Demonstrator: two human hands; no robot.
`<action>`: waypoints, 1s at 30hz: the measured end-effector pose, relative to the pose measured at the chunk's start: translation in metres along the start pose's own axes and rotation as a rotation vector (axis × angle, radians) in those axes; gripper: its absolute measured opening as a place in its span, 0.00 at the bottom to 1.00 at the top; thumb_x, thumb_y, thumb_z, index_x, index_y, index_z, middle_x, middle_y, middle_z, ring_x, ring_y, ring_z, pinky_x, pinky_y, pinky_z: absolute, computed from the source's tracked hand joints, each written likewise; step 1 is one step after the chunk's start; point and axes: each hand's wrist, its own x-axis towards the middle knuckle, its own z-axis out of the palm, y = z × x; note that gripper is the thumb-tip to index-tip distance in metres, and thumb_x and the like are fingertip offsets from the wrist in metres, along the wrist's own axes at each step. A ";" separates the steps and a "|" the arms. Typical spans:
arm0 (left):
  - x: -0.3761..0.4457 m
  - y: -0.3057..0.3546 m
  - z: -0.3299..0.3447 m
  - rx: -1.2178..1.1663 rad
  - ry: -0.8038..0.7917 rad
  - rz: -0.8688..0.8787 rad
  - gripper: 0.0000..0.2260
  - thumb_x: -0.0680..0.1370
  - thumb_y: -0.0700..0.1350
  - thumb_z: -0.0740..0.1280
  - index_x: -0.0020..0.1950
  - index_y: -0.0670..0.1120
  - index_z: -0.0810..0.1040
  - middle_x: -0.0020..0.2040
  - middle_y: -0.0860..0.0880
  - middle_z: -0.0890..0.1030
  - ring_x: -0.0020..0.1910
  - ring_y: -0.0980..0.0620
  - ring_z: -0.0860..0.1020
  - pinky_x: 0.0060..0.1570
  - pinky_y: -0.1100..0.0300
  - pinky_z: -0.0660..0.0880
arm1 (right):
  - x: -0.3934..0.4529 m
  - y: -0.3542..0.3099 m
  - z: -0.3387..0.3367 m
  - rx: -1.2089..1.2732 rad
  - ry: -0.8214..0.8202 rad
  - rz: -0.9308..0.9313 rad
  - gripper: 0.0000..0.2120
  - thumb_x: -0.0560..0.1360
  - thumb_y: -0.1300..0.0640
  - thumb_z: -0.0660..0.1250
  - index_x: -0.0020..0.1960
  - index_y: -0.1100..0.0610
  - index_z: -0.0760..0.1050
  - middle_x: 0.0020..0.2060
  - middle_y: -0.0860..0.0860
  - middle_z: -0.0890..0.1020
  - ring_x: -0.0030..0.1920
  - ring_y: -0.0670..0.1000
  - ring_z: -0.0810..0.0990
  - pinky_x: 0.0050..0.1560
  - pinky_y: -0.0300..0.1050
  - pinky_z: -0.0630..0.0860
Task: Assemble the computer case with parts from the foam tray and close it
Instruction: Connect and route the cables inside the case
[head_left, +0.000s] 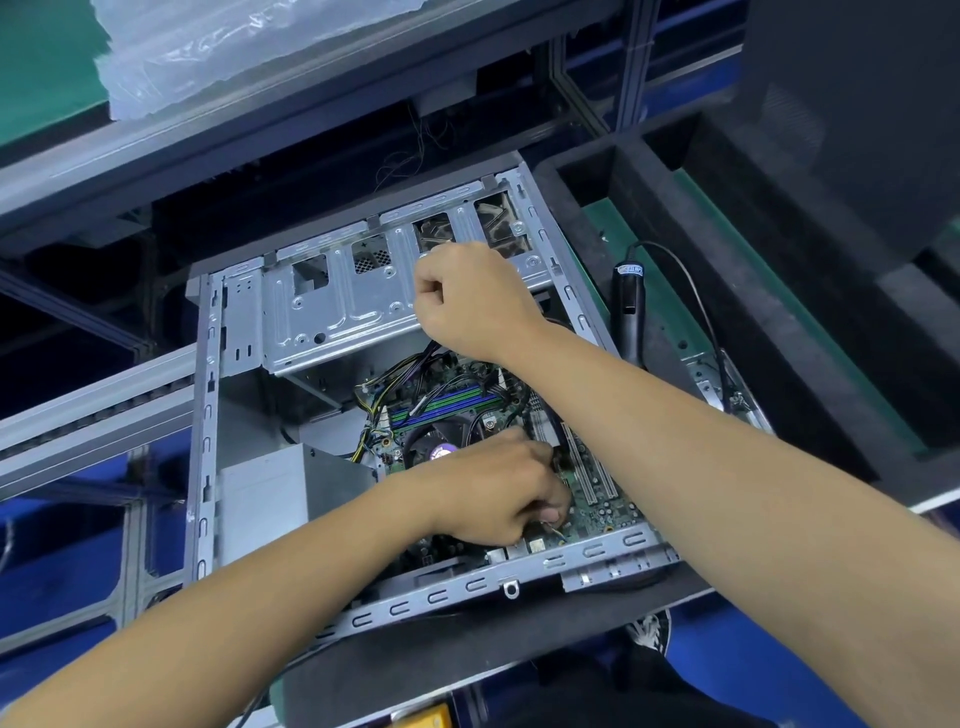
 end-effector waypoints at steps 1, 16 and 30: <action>0.000 0.001 0.000 -0.021 -0.018 0.007 0.06 0.74 0.38 0.64 0.43 0.48 0.78 0.38 0.53 0.79 0.45 0.53 0.69 0.52 0.60 0.61 | 0.000 0.000 0.000 0.000 0.001 0.000 0.10 0.70 0.65 0.60 0.31 0.57 0.67 0.33 0.54 0.76 0.35 0.53 0.71 0.32 0.42 0.66; -0.002 0.003 -0.003 0.200 -0.020 0.015 0.11 0.71 0.39 0.65 0.52 0.43 0.76 0.46 0.45 0.79 0.51 0.45 0.75 0.50 0.54 0.73 | 0.000 -0.002 -0.001 0.003 -0.012 0.006 0.15 0.70 0.65 0.60 0.29 0.53 0.62 0.31 0.51 0.73 0.34 0.53 0.71 0.31 0.41 0.63; 0.000 0.006 -0.002 0.260 0.046 -0.061 0.07 0.72 0.35 0.64 0.49 0.42 0.74 0.33 0.49 0.69 0.39 0.44 0.74 0.39 0.58 0.63 | 0.000 -0.003 -0.002 0.009 -0.011 -0.003 0.15 0.70 0.65 0.60 0.28 0.52 0.61 0.32 0.52 0.75 0.33 0.52 0.70 0.30 0.41 0.64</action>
